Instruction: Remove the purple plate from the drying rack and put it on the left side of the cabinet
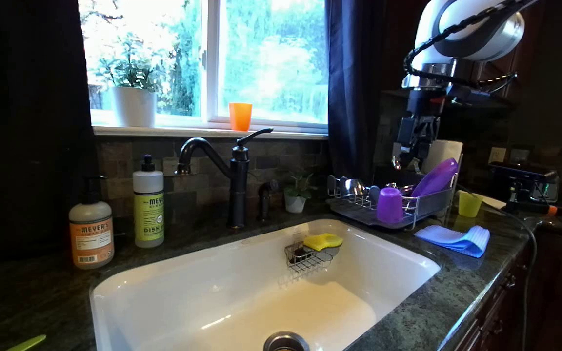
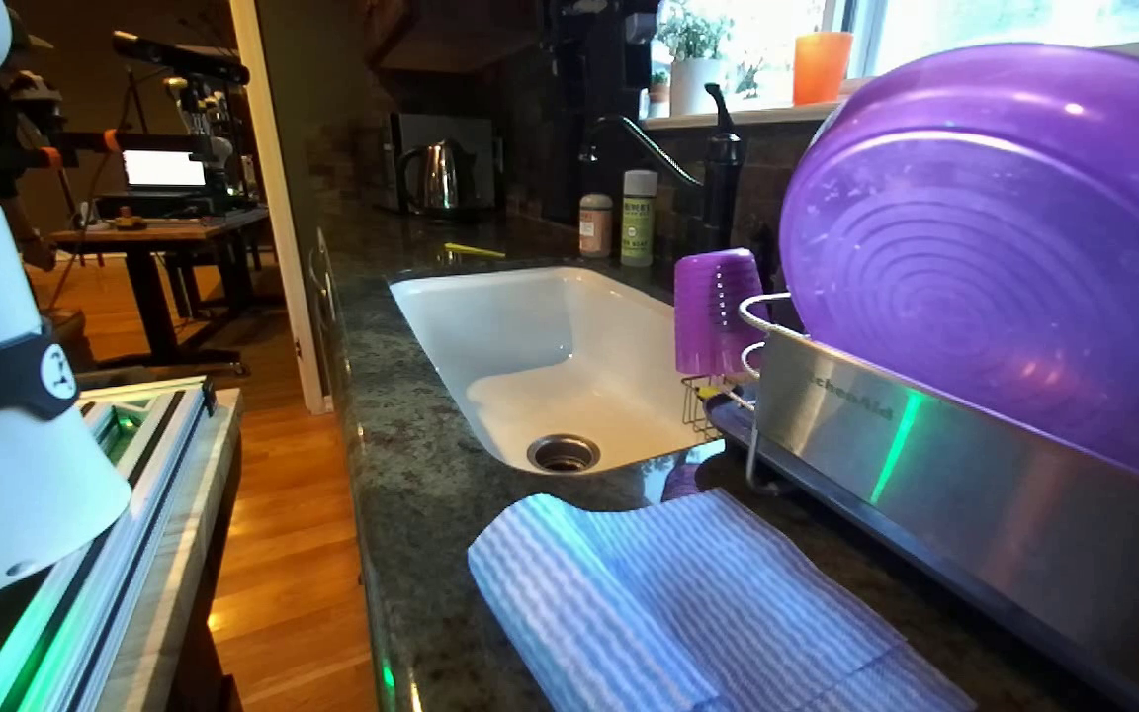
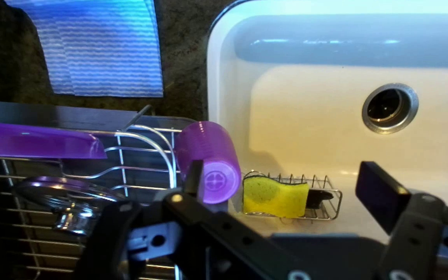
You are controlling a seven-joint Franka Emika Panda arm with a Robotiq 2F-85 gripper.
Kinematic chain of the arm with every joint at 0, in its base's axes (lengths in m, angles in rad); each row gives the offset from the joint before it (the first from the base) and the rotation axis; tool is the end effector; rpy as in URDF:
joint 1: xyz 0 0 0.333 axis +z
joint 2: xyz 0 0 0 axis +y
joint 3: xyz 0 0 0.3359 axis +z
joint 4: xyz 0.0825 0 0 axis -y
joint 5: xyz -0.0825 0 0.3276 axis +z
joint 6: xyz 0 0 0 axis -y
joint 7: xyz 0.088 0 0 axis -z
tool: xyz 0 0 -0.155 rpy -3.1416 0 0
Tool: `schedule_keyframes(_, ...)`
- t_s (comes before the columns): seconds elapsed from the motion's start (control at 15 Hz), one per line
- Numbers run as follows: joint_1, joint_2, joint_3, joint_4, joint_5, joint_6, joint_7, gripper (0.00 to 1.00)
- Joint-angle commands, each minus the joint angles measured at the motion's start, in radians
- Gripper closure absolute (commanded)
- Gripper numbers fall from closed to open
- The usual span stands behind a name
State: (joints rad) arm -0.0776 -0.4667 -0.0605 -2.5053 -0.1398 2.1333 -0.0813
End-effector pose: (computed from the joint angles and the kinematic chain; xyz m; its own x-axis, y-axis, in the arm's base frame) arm 0.3498 -0.0614 0.4501 0.9963 0.0217 0.0830 0.0130 -0.9944 0.1044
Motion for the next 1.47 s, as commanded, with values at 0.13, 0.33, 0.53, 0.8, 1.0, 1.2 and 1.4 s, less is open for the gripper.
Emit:
schedule_keyframes(0.13, -0.099, -0.039, -0.047, 0.034, 0.006, -0.01, 0.153, 0.0)
schedule_keyframes(0.33, -0.149, -0.052, -0.069, 0.044, 0.024, -0.001, 0.235, 0.0)
schedule_keyframes(0.53, -0.15, -0.047, -0.07, 0.051, 0.013, 0.007, 0.21, 0.0)
schedule_keyframes(0.8, -0.167, -0.021, -0.073, 0.083, 0.065, -0.022, 0.303, 0.0)
schedule_keyframes(1.0, -0.207, 0.005, -0.102, 0.105, 0.087, -0.001, 0.374, 0.0)
schedule_keyframes(1.2, -0.243, 0.039, -0.131, 0.13, 0.127, 0.008, 0.443, 0.0)
schedule_keyframes(1.4, -0.277, 0.061, -0.148, 0.151, 0.165, 0.017, 0.526, 0.0)
